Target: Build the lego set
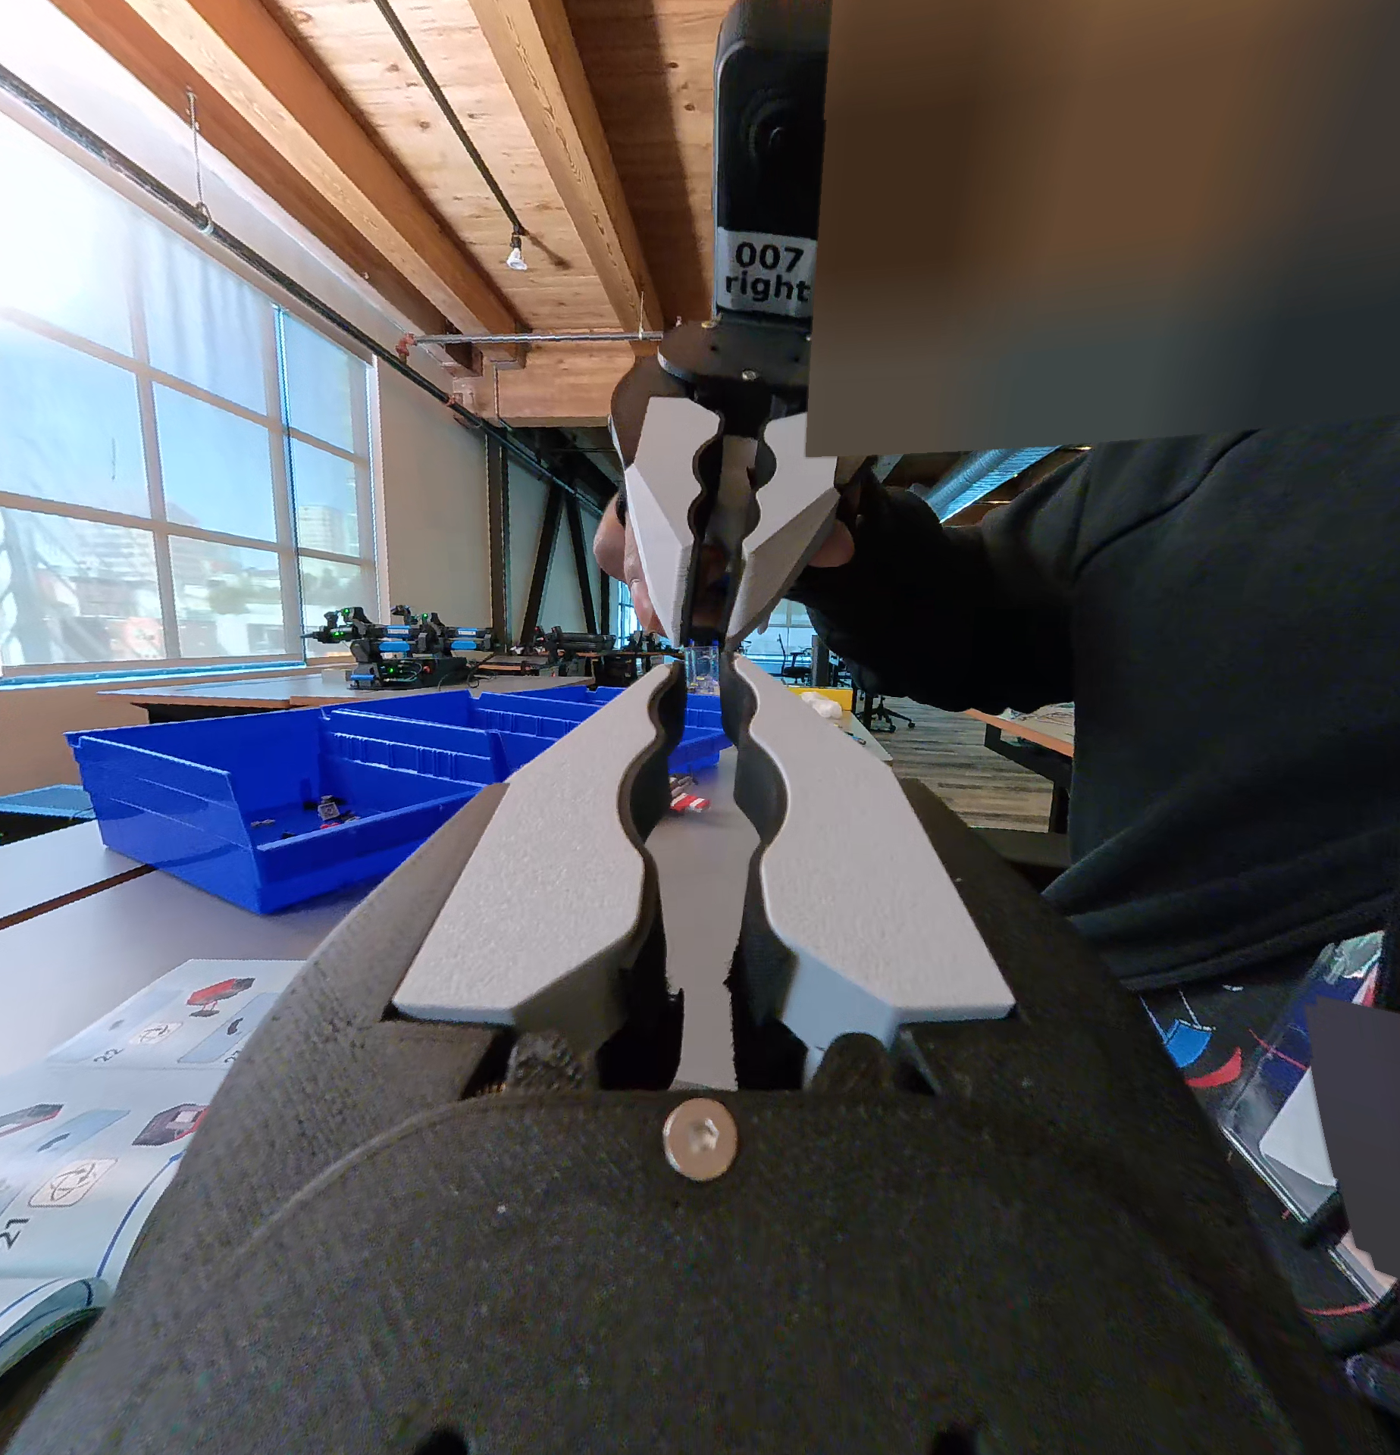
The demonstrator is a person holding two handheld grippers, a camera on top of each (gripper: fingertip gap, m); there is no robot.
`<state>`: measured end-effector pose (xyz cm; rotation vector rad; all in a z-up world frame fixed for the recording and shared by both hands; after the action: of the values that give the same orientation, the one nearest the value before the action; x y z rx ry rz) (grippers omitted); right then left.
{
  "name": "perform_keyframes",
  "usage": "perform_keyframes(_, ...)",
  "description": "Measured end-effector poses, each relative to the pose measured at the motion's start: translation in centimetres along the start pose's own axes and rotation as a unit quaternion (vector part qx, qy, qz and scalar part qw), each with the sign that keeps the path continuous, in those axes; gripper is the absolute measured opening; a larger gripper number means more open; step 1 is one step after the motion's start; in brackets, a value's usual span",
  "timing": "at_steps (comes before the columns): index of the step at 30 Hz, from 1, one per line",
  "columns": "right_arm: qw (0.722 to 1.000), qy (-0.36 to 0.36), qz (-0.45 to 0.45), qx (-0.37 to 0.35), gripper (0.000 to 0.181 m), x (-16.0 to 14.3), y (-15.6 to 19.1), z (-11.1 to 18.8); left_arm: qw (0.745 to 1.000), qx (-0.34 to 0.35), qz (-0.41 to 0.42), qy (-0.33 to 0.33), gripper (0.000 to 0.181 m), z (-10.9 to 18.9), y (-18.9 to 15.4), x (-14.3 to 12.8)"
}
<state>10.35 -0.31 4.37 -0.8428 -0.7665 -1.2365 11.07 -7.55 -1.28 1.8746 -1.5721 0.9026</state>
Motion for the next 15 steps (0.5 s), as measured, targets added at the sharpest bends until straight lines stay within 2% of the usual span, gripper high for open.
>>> perform_keyframes(15, 1.0, 0.007, -0.007, 0.004, 0.011, -0.13, 0.24, -0.47, 1.0, -0.006, 0.003, -0.003, 0.008, -0.07, -0.13, 0.03)
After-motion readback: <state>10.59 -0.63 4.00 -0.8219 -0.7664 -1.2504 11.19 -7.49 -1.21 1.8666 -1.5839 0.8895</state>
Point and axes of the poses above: each gripper's, where its closed fingertips meet, z back along the fingers, x out of its top, y = z × x across the jaws, the point moved 5 cm from there along z, back along the fingers, and after that the axes turned 15 degrees about -y, right-handed, at the moved point
